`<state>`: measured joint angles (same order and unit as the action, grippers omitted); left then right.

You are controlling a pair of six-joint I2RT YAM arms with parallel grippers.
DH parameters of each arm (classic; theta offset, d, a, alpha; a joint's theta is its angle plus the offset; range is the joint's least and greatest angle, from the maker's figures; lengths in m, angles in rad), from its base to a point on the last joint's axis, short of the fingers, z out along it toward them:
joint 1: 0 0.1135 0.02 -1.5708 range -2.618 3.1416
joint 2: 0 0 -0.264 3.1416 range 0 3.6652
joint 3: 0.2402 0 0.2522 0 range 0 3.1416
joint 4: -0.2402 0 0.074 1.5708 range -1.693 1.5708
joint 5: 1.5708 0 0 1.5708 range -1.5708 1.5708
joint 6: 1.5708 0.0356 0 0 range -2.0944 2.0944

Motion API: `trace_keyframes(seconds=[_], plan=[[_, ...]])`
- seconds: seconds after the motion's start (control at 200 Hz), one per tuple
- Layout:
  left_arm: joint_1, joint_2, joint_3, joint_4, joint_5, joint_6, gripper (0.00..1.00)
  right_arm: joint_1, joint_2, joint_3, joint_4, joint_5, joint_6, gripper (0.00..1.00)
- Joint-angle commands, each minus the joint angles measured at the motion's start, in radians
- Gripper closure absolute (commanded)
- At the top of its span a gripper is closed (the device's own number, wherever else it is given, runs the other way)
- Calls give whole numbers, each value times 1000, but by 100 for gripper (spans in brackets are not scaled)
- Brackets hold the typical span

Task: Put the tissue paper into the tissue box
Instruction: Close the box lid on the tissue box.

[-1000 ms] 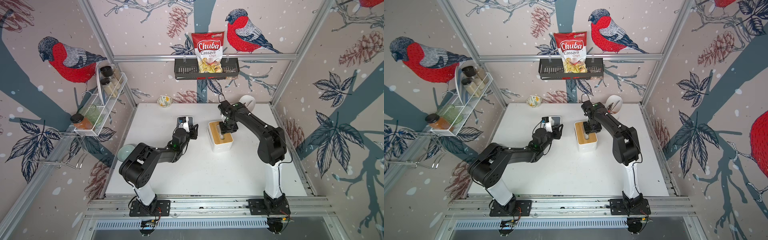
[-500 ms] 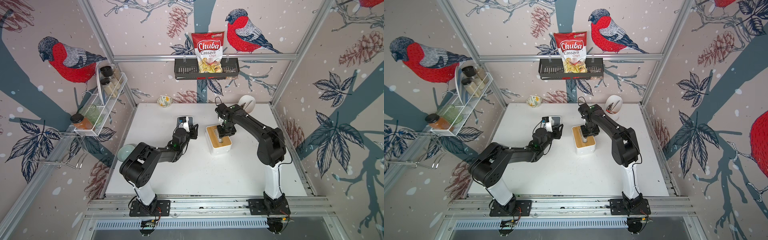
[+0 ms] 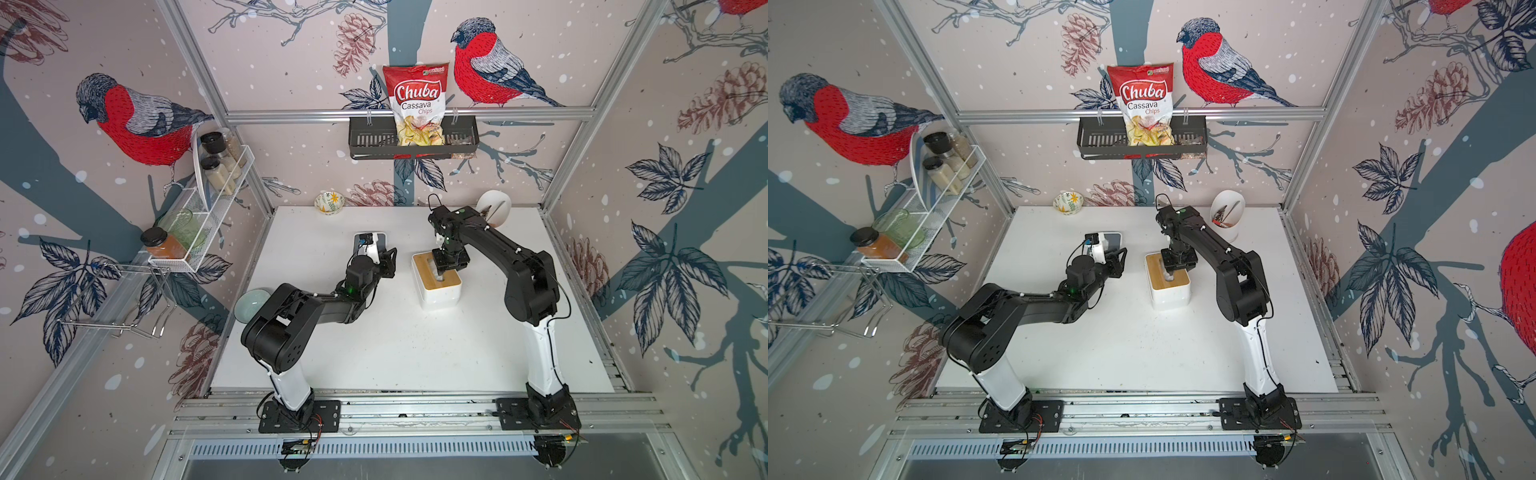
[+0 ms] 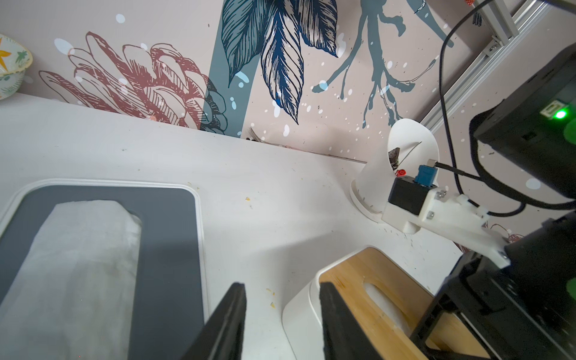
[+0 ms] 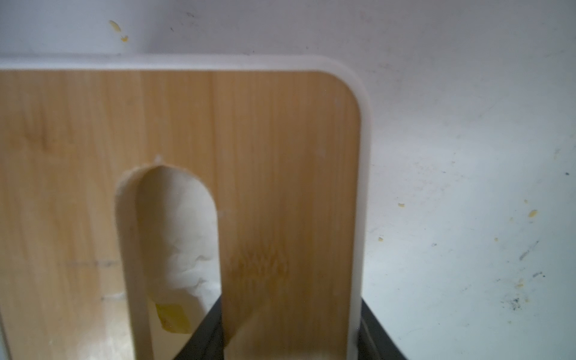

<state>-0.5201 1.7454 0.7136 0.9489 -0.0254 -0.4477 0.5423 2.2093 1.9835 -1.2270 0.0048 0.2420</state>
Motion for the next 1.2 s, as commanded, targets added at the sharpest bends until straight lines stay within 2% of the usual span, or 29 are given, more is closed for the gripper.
trace_keyframes(seconds=[0.0, 0.415, 0.705, 0.96, 1.195], plan=[[2, 7, 11, 24, 10, -3, 57, 4, 2, -9, 63, 79, 14, 70], [2, 42, 42, 5, 22, -4, 57, 39, -235, -313, 388, 191, 44, 77], [2, 44, 42, 1, 24, -5, 57, 39, -209, -350, 444, 175, 41, 76], [2, 52, 48, 1, 27, -4, 57, 46, -246, -420, 498, 173, 58, 76], [2, 54, 52, -1, 28, -6, 57, 72, -283, -527, 558, 224, 70, 77]])
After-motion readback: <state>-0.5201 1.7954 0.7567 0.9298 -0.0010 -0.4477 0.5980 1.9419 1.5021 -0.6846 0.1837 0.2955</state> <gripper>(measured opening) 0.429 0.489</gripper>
